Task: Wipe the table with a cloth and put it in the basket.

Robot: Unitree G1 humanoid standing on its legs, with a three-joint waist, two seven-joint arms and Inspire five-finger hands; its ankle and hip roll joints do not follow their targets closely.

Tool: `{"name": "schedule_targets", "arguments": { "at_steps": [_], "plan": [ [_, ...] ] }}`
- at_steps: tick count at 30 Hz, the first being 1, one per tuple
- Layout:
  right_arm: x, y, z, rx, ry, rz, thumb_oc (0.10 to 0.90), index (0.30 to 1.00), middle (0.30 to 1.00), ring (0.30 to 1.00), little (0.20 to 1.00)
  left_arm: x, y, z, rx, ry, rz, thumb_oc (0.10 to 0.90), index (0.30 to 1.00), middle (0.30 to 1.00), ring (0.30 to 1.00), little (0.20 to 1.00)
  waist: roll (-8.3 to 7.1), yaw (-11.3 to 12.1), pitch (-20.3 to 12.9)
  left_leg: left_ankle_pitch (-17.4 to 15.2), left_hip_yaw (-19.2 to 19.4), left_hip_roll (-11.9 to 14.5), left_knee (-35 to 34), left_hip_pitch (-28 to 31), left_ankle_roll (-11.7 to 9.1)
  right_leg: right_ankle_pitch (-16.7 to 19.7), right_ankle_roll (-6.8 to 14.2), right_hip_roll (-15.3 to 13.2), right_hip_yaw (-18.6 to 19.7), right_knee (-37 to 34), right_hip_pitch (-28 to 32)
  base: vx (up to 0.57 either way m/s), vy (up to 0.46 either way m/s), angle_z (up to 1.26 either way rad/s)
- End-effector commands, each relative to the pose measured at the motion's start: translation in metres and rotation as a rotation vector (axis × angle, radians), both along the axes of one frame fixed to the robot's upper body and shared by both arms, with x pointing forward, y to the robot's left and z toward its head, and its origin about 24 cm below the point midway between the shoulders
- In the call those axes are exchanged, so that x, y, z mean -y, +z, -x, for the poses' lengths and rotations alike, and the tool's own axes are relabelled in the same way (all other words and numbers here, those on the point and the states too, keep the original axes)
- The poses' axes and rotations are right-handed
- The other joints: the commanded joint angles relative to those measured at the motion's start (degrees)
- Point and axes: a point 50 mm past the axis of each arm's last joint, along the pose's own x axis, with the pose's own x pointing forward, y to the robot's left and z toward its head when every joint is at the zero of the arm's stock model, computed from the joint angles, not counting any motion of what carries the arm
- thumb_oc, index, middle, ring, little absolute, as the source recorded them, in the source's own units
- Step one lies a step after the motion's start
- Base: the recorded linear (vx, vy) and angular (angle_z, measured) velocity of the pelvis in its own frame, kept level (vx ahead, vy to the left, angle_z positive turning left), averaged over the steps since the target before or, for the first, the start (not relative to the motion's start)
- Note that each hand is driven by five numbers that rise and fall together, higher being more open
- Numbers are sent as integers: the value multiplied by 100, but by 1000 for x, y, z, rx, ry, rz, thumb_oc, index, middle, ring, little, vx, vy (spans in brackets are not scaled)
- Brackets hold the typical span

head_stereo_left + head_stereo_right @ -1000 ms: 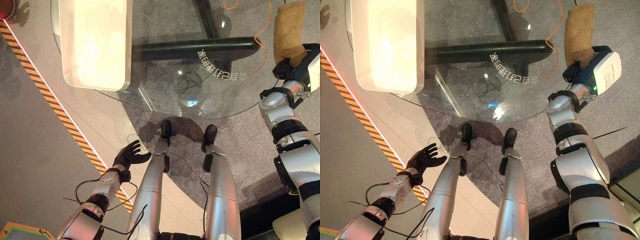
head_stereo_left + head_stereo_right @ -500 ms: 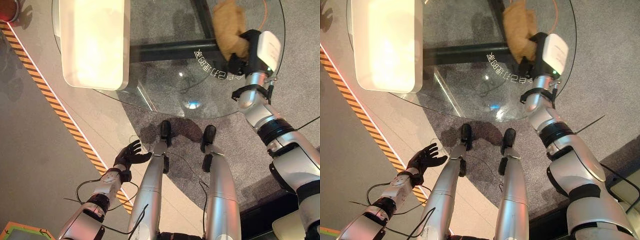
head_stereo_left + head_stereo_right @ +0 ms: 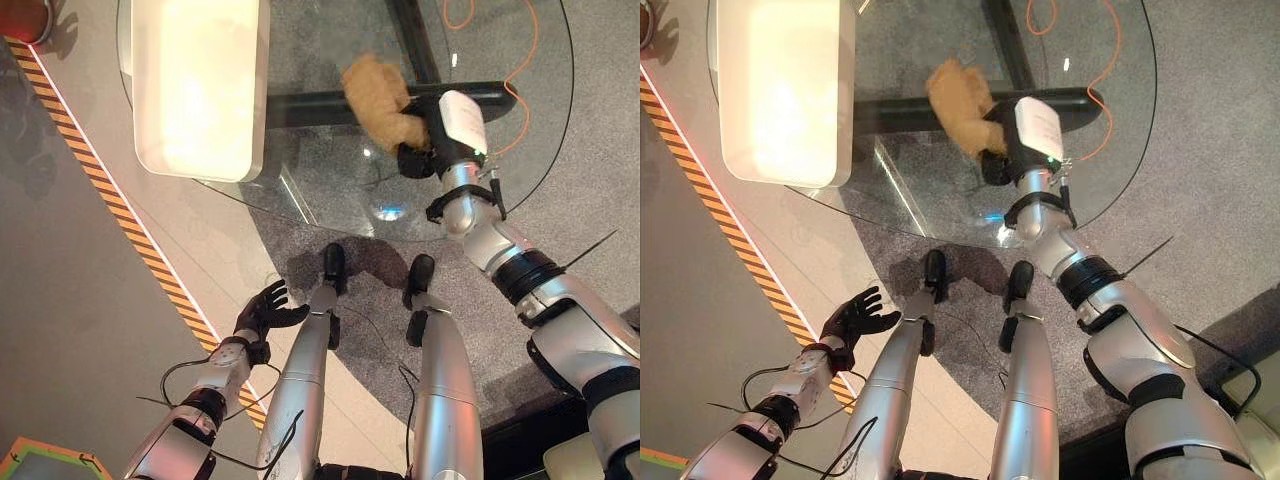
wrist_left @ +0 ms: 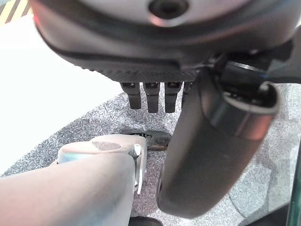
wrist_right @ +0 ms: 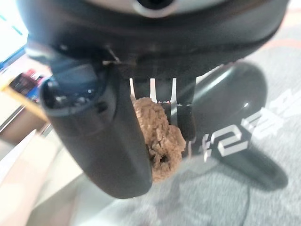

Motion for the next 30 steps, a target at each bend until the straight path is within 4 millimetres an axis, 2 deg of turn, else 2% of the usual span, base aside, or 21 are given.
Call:
{"name": "schedule_targets", "arguments": {
  "at_steps": [1, 12, 26, 30],
  "plan": [
    [-71, -7, 20, -3, 341, 59, 100, 300, 300, 300, 200, 4, -7, 4, -18, 16, -10, 800, 900, 900, 900, 900, 112, 42, -117, -616, 404, -330, 500, 95, 225, 14, 56, 166, -453, -433, 212, 0, 0, 0],
    [-87, -31, 32, -97, 437, 92, 100, 300, 300, 300, 200, 7, -5, 2, -16, 23, -1, 800, 900, 900, 900, 900, 102, -27, -117, -573, 450, -329, 468, 116, 204, 36, 58, 171, -429, -457, 197, 0, 0, 0],
    [-87, -33, 33, -112, 448, 91, 100, 300, 300, 300, 200, 8, -2, -2, -10, 31, 12, 800, 900, 900, 900, 900, 75, -44, -117, -566, 465, -307, 485, 104, 205, 72, 58, 151, -420, -443, 166, 0, 0, 0],
    [-80, -28, 30, -68, 395, 26, 100, 300, 300, 300, 200, 1, 5, -6, 47, 144, 79, 800, 900, 900, 900, 900, 82, -42, -117, -560, 467, -300, 486, 98, 205, 82, 53, 151, -412, -441, 156, 0, 0, 0]
  ]
}}
